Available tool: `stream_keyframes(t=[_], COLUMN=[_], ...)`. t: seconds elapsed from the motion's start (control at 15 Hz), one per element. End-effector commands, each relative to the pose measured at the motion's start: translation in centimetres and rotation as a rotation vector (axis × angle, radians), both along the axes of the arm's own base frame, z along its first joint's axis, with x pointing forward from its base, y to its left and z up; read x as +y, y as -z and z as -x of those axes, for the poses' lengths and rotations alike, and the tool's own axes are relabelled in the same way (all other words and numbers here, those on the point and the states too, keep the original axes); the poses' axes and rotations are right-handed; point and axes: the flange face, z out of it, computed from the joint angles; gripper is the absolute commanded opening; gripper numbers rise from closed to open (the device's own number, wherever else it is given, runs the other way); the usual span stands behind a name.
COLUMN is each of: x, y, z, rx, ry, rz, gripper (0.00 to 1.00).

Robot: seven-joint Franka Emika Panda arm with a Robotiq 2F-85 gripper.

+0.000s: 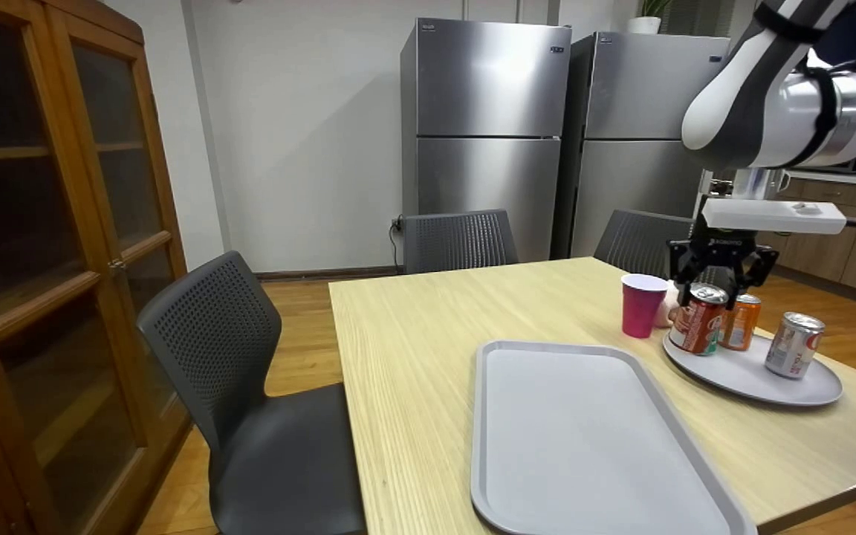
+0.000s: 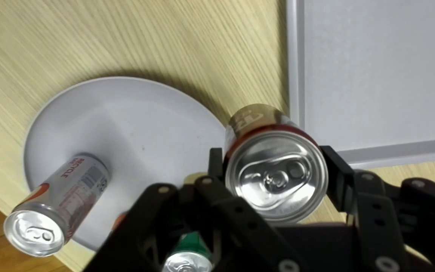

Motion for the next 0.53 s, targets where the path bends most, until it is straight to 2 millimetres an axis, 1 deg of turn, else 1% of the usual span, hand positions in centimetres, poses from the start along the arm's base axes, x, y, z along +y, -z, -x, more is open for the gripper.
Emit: stream_keyframes(t=[0.0, 0.47], x=[-2.5, -6.6], y=[0.0, 1.6], z=[-0.5, -0.4], rx=[0.004, 0.034], ry=[0.042, 0.124], rz=[0.008, 0.035], gripper=[0.38, 0.38])
